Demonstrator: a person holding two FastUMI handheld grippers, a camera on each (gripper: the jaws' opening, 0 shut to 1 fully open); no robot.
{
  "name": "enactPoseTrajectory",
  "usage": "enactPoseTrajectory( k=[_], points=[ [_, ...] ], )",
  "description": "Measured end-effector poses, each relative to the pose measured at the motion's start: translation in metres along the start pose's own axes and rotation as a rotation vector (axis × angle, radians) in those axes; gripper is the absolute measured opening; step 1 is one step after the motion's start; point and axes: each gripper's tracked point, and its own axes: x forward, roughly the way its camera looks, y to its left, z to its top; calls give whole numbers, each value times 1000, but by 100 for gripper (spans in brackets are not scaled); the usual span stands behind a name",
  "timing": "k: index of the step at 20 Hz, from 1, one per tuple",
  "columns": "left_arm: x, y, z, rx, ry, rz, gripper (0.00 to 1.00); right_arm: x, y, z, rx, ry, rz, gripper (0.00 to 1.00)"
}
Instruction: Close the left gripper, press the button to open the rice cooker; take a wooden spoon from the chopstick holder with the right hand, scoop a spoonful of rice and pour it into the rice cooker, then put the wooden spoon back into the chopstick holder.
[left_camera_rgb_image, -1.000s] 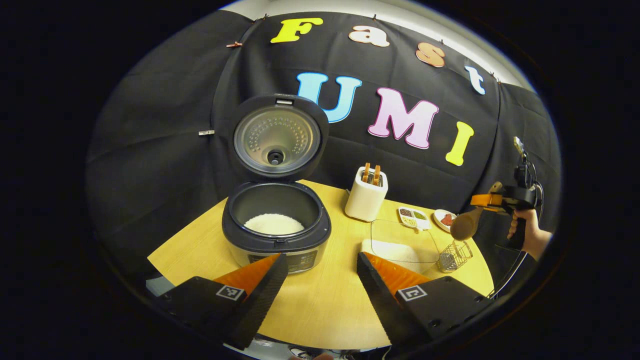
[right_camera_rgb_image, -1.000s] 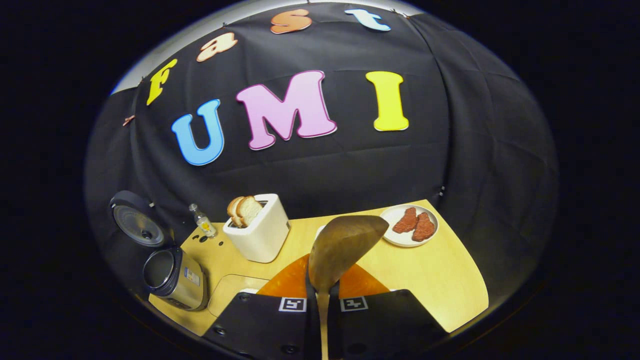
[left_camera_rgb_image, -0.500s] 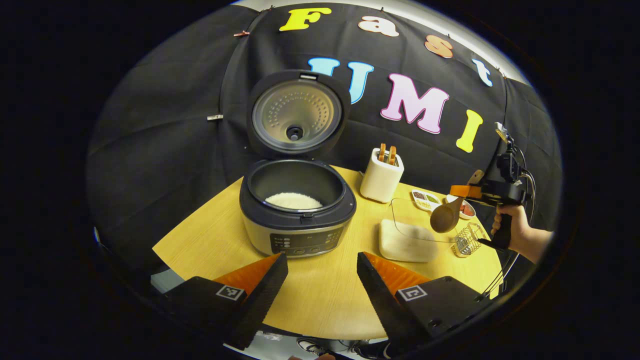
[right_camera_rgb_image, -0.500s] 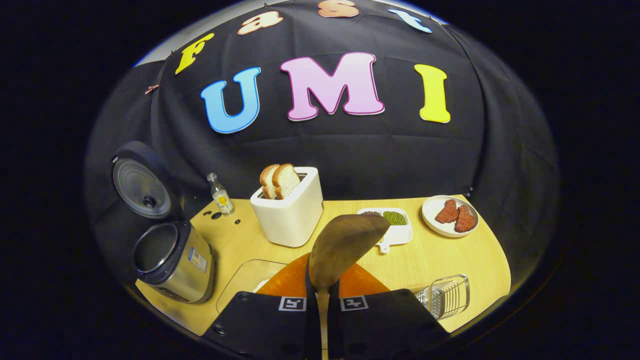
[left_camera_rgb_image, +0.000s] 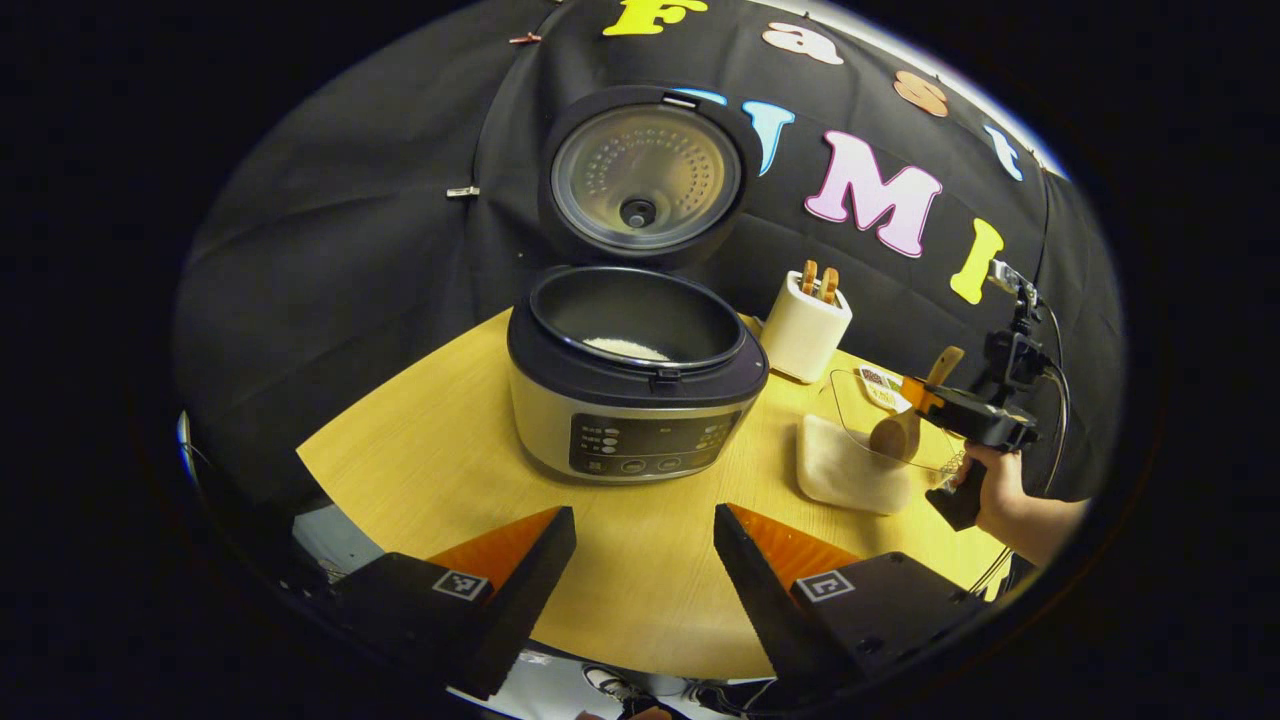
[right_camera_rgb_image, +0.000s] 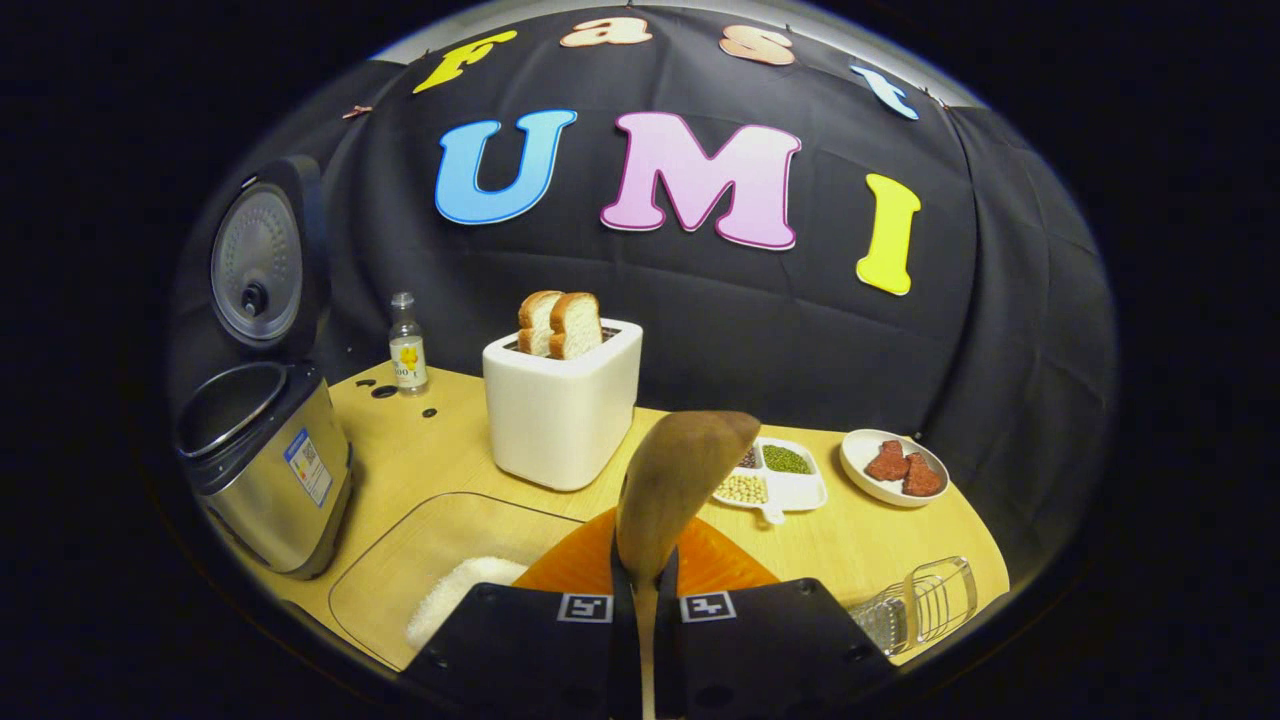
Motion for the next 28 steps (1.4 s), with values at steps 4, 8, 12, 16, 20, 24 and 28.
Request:
enactPoseTrajectory(
  k=[4,8,12,16,20,24,28],
  points=[
    [1,3,1,-6,-2,-2,96,-6,47,-1,106,32,101,10],
    [-1,5,2,-15,-8,-10,96,-14,75,-4,218,94,169,10],
    [-6,5,0,-31,-13,-14,96,-23,78,-6,369,164,187,14],
    [-18,5,1,-39,-30,-15,96,-33,66,-7,563,213,173,10],
    [-31,8,3,-66,-50,-13,96,-46,47,-5,692,246,127,10],
    [-46,17,10,-78,-76,-1,96,-56,18,1,826,241,67,10],
    [-54,25,14,-97,-86,4,96,-66,-10,11,961,232,16,10]
  ],
)
